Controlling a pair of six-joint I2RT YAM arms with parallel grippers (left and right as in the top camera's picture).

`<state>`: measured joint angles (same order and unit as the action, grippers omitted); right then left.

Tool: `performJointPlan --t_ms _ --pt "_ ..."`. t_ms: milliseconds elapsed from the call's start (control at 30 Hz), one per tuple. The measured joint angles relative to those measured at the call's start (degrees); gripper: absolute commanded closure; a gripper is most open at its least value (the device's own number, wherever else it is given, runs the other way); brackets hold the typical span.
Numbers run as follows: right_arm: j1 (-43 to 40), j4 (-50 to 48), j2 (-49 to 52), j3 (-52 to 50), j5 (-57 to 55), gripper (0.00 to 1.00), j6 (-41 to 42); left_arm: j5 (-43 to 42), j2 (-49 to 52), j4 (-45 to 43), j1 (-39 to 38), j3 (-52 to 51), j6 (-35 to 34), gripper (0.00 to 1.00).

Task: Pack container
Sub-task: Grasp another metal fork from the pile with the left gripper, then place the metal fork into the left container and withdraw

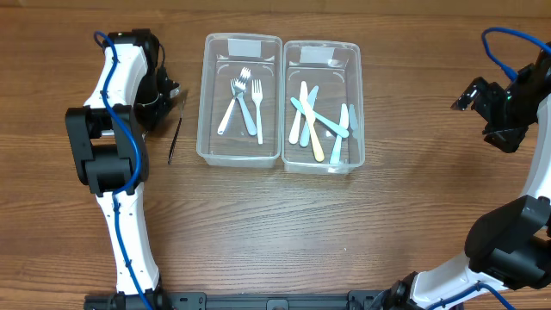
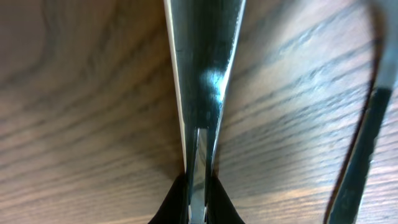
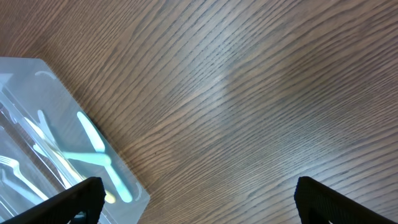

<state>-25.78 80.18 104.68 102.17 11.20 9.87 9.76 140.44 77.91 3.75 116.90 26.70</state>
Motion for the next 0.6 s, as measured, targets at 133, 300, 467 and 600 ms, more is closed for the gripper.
performJointPlan --t_ms 133,300,467,600 --pt "0.0 0.0 0.0 0.0 -0.02 0.0 0.0 2.34 0.04 2.78 0.0 0.37 -2.84 0.96" --pt "0.0 0.02 0.0 0.0 0.04 0.0 0.0 3.28 -0.17 7.65 -0.02 5.86 -7.19 0.96" --pt "0.0 0.02 0.0 0.0 0.24 0.0 -0.02 1.49 -6.14 9.33 -0.94 12.11 -12.46 0.96" --pt "0.0 0.02 0.0 0.0 0.37 0.0 0.0 -7.26 -16.31 5.68 -3.56 14.93 -18.34 0.96"
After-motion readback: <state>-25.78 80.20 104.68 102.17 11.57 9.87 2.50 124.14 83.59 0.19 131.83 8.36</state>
